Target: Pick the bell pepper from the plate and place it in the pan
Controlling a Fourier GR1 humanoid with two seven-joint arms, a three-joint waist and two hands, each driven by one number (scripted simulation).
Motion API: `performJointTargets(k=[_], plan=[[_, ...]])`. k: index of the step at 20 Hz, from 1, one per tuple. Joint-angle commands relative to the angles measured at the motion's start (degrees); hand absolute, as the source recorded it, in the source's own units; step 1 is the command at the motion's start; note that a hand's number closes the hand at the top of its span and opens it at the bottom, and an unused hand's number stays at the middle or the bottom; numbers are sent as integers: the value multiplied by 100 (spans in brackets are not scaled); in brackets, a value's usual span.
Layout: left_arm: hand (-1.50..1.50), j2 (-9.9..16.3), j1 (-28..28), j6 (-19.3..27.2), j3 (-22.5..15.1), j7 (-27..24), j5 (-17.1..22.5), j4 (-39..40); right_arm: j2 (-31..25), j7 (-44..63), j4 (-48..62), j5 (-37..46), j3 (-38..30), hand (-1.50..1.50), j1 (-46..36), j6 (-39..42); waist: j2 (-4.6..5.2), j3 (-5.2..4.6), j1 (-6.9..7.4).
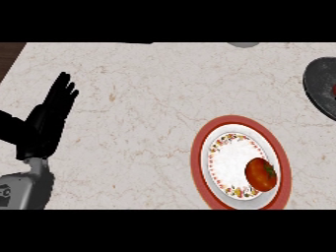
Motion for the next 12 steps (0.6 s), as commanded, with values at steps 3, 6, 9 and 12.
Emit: performJointTargets(k=[3, 6, 9, 12], plan=[[0, -46, -226, 35, 27, 75, 35, 96, -170, 318, 710, -104, -201, -150, -8, 300, 67, 17, 86], [0, 18, -392, -1, 90, 107, 45, 229, -259, -17, 832, -209, -249, -150, -20, 595, 12, 9, -31], [0, -33, -43, -16, -3, 54, 30, -77, -351, -360, 824, -531, -557, -150, 38, 597, 4, 19, 29], [0, -7, -225, 43, 128, 150, 83, 55, -415, -734, 793, -1074, -1046, -150, -114, 849, 1, 22, -32]])
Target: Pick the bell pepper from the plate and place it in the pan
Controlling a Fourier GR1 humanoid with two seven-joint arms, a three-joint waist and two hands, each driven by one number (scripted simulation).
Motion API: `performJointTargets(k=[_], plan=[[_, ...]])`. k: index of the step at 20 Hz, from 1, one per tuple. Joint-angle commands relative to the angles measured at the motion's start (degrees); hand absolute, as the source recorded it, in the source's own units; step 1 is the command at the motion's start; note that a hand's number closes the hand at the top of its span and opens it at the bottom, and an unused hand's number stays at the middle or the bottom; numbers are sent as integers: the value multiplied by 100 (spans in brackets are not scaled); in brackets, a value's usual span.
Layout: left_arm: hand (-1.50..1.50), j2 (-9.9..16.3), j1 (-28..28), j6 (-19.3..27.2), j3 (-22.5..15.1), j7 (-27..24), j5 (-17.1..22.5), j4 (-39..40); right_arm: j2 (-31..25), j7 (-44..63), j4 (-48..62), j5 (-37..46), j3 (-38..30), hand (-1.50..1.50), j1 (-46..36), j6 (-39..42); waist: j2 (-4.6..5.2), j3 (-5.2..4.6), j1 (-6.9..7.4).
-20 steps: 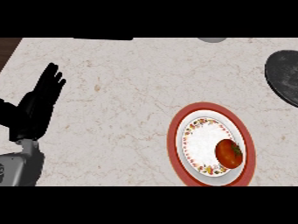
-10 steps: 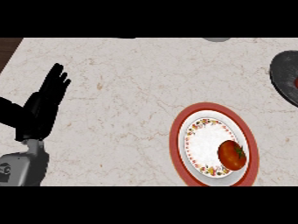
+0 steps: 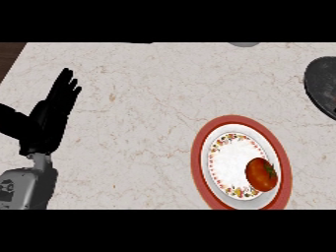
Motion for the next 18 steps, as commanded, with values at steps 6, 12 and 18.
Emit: performJointTargets(k=[6, 12, 18], plan=[[0, 9, 157, 5, 114, -105, 37, 17, -754, -632, 318, -1392, -1304, -150, 200, 1384, -52, -2, -180], [0, 27, 299, -40, 228, -337, 52, 224, -1415, -1091, 478, -1926, -1773, -150, 755, 2802, -45, 3, -245], [0, 129, 353, -168, 269, -297, 115, 162, -1875, -1584, 384, -2125, -1874, -150, 1371, 4035, -74, 5, -250]])
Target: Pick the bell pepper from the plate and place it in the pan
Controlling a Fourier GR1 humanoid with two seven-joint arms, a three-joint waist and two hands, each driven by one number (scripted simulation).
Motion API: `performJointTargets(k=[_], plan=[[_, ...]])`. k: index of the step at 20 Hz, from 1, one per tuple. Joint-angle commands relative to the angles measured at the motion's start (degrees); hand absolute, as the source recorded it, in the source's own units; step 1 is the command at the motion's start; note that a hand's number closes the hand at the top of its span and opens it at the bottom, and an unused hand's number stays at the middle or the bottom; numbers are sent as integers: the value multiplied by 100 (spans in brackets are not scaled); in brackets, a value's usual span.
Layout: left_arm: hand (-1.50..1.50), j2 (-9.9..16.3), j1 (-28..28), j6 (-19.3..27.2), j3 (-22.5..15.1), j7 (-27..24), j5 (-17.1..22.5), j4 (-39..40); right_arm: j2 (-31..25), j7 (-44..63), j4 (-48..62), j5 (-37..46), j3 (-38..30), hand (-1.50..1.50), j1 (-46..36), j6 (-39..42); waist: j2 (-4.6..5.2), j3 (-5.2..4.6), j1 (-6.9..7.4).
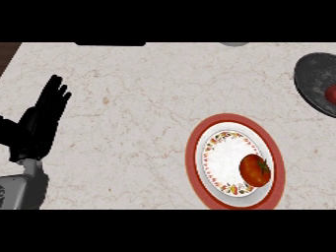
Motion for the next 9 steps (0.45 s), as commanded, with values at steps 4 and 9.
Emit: performJointTargets(k=[4, 9], plan=[[0, -145, 232, 112, -198, -43, -196, -183, -267, -623, -166, -244, -119, -150, 710, 882, -29, 6, 1], [0, -89, -37, 79, -116, 128, -89, -108, -125, -713, -323, -186, 62, -150, 880, 800, -23, 3, 7]])
